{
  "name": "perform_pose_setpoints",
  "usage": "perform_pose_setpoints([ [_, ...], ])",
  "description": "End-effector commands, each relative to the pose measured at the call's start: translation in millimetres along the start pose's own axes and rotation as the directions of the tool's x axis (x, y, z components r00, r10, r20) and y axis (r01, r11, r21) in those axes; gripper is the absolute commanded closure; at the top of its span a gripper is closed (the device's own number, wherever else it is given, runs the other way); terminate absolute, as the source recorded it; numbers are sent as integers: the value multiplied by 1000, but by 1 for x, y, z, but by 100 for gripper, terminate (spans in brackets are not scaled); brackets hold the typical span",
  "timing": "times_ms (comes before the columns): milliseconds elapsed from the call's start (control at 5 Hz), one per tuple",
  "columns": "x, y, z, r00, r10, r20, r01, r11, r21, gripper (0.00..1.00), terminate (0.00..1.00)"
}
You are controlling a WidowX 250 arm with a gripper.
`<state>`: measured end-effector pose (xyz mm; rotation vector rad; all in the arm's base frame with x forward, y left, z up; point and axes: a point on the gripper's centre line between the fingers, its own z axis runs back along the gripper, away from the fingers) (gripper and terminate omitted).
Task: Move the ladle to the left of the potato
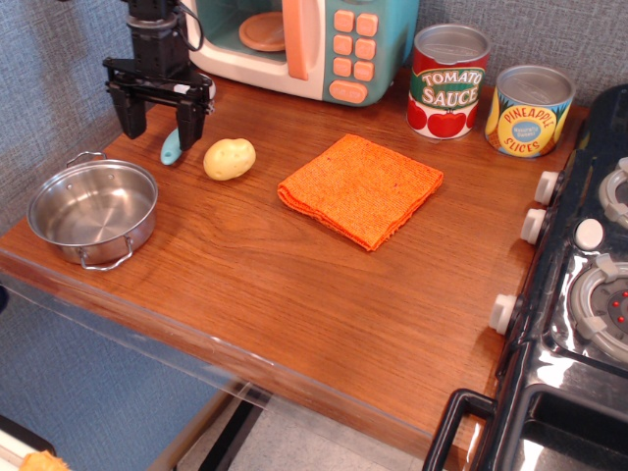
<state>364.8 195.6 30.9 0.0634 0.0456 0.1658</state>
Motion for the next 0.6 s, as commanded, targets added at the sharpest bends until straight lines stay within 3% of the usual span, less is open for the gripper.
perform_pose_setpoints([
  [0,-18,5,69,988,-19,153,29,998,-63,0,0],
  [200,-18,5,69,988,-19,153,29,998,-63,0,0],
  [400,-18,5,69,988,-19,153,29,998,-63,0,100],
])
